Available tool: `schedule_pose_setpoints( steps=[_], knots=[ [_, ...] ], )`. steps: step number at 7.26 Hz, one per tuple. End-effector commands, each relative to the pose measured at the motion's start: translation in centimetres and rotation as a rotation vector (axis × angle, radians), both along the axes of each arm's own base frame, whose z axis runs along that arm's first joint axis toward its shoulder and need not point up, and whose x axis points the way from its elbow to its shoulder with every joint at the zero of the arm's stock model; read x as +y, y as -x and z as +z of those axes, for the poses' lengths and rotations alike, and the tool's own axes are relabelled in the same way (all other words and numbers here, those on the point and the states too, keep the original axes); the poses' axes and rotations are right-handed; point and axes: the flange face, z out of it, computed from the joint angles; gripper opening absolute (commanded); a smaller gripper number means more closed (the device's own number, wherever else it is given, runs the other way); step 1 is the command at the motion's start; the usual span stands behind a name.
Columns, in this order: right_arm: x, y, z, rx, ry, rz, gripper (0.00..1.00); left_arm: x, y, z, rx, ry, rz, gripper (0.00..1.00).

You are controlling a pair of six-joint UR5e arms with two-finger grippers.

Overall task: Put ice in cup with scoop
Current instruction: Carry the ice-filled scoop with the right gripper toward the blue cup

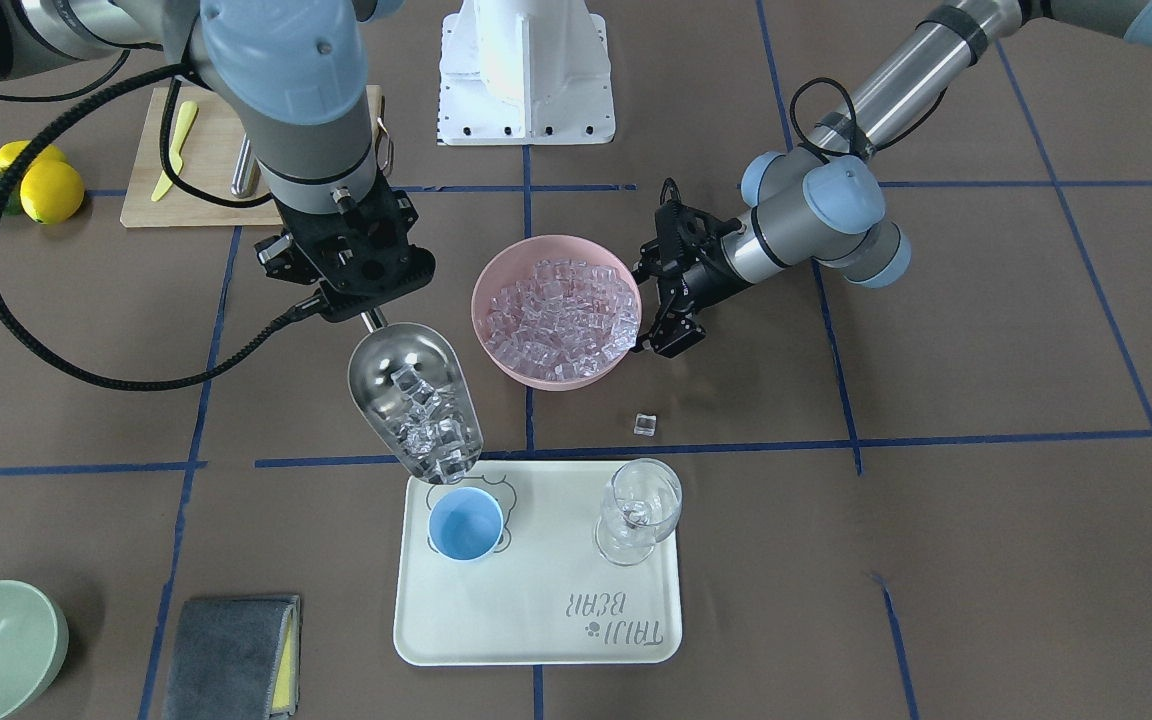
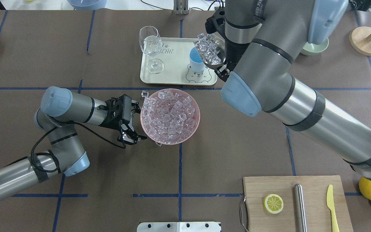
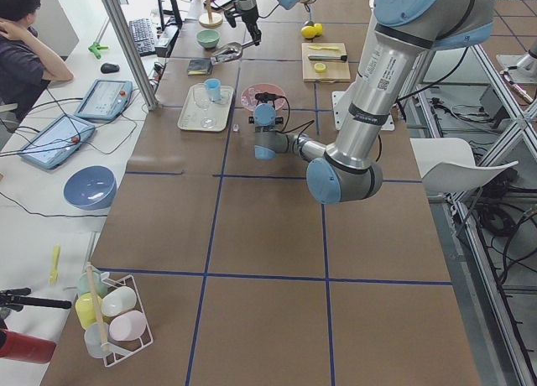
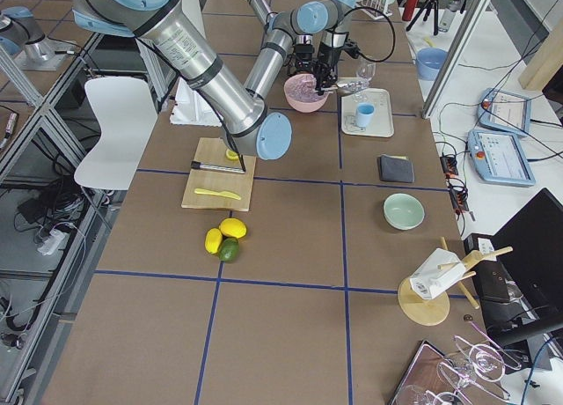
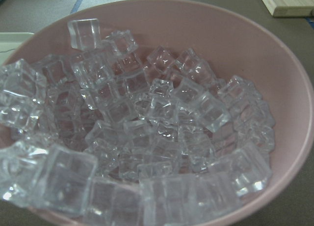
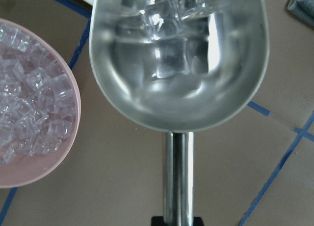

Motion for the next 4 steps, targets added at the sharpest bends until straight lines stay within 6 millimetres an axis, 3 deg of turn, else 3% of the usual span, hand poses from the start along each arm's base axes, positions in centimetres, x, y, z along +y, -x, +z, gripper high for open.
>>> schedule_pose_setpoints(
  steps=[1,2,4],
  knots=[
    [-3.7,3.4,-2.0,0.083,0.056,0.004,0.00,0.0,0.0,0.1,-0.001,0.001,0.000,1.00],
    [-4.8,4.3,-2.1,0.124,0.077,0.004,0.00,0.0,0.0,-0.1,0.001,-0.001,0.000,1.00],
    [-4.3,4.3,-0.4,0.183,0.098,-0.025,0.00,0.0,0.0,-0.1,0.001,-0.001,0.000,1.00]
  ],
)
